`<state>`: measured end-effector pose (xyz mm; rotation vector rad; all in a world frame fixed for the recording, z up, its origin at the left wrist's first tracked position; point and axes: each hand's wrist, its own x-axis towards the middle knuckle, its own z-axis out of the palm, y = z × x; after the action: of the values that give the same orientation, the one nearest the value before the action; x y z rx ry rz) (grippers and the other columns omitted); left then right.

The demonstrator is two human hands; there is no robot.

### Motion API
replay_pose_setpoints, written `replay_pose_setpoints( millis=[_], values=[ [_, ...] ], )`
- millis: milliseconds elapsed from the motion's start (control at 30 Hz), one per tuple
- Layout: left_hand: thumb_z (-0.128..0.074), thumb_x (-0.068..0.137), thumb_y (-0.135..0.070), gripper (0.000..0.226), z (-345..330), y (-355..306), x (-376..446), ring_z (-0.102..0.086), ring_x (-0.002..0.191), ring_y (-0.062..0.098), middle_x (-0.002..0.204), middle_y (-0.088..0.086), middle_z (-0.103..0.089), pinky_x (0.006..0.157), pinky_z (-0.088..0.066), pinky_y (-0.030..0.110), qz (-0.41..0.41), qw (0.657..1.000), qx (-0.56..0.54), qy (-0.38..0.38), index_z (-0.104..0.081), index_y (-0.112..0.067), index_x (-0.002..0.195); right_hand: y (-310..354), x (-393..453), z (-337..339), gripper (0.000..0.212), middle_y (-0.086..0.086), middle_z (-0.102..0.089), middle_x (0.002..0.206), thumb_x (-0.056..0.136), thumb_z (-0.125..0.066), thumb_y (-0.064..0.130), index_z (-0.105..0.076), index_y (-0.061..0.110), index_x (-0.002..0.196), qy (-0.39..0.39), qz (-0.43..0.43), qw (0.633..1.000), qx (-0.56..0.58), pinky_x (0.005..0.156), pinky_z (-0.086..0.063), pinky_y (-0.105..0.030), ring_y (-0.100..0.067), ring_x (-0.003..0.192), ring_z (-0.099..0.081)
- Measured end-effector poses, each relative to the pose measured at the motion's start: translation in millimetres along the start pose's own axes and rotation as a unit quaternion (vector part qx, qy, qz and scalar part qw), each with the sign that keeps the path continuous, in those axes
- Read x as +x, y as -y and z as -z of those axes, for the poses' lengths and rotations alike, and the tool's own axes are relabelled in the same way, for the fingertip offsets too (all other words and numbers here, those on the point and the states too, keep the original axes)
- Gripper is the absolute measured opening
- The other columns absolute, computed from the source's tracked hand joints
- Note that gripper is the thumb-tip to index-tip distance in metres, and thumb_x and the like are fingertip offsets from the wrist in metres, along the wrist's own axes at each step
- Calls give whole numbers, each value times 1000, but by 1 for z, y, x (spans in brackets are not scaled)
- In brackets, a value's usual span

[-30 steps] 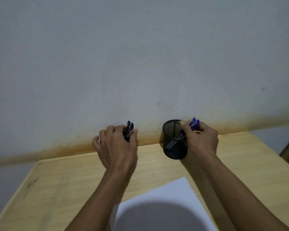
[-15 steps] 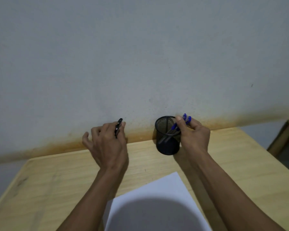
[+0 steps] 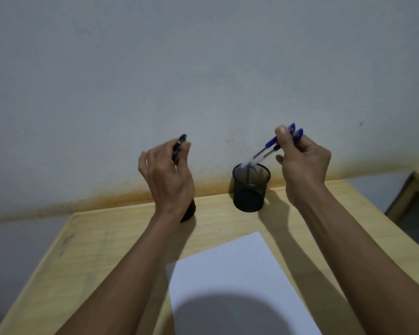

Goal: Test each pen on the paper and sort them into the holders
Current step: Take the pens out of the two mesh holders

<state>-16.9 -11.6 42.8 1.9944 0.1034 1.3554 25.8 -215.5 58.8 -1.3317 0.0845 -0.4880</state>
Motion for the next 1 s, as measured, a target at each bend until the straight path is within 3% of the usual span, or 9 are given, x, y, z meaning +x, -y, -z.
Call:
replay_pose_setpoints(
  millis=[167,233,300,400,500,600,733,867,1000],
  values=[
    [-55,99,-28,27,49,-21,10,-32,76,1,78,-7,-49,91,-43,63,-48,999,7,-17,-67,-5,100,39,-20,24,18,1,-77,83,94,-72,31,-76,21,81,45,78,995,-36,78,-56,-30,-12,81,-71],
    [-52,100,-30,28,70,-14,5,-36,73,7,76,-4,-55,93,-42,62,-63,995,65,47,-67,-7,99,41,-30,37,18,-3,-78,83,95,-71,29,-75,19,80,84,91,989,-82,79,-58,-34,-24,84,-77],
    [-46,99,-35,32,89,2,-8,-49,70,26,74,1,-62,88,-45,54,-73,979,125,146,-66,-11,95,32,-36,50,24,-7,-79,81,94,-70,31,-75,13,79,124,90,977,-151,82,-60,-43,-31,85,-78],
    [-44,100,-34,32,110,31,-43,-56,70,35,64,0,-55,79,-40,44,-66,940,221,251,-62,-15,82,6,-43,65,34,-13,-75,71,92,-68,37,-70,6,78,175,102,927,-315,72,-60,-48,-29,70,-74],
    [-51,98,-32,19,117,54,-72,-58,75,31,71,-1,-63,89,-43,50,-26,914,264,307,-59,-21,84,-24,-50,68,37,-6,-70,74,94,-61,45,-62,13,74,235,88,850,-463,66,-55,-41,-32,78,-69],
    [-58,94,-34,15,112,70,-84,-56,77,28,74,-2,-63,89,-43,47,-4,904,271,332,-54,-24,83,-49,-59,65,34,-6,-63,82,101,-54,44,-53,21,76,261,81,787,-553,60,-38,-35,-34,85,-60],
    [-50,98,-40,22,96,85,-87,-58,91,28,86,0,-66,92,-41,46,10,882,307,358,-56,-21,88,-73,-60,63,27,-8,-65,88,102,-49,39,-54,19,85,258,83,780,-563,59,-36,-34,-34,85,-59],
    [-45,99,-46,28,87,96,-91,-56,102,25,100,-1,-66,102,-35,45,15,872,325,366,-58,-22,95,-90,-60,62,33,-4,-58,85,102,-52,41,-61,12,89,237,108,774,-577,70,-44,-40,-33,92,-56],
    [-52,93,-55,35,87,99,-94,-56,104,25,106,-3,-67,101,-34,46,22,879,316,356,-61,-23,103,-99,-59,64,29,-9,-69,104,102,-55,39,-68,13,105,220,123,767,-590,74,-40,-39,-33,103,-56]
  ],
)
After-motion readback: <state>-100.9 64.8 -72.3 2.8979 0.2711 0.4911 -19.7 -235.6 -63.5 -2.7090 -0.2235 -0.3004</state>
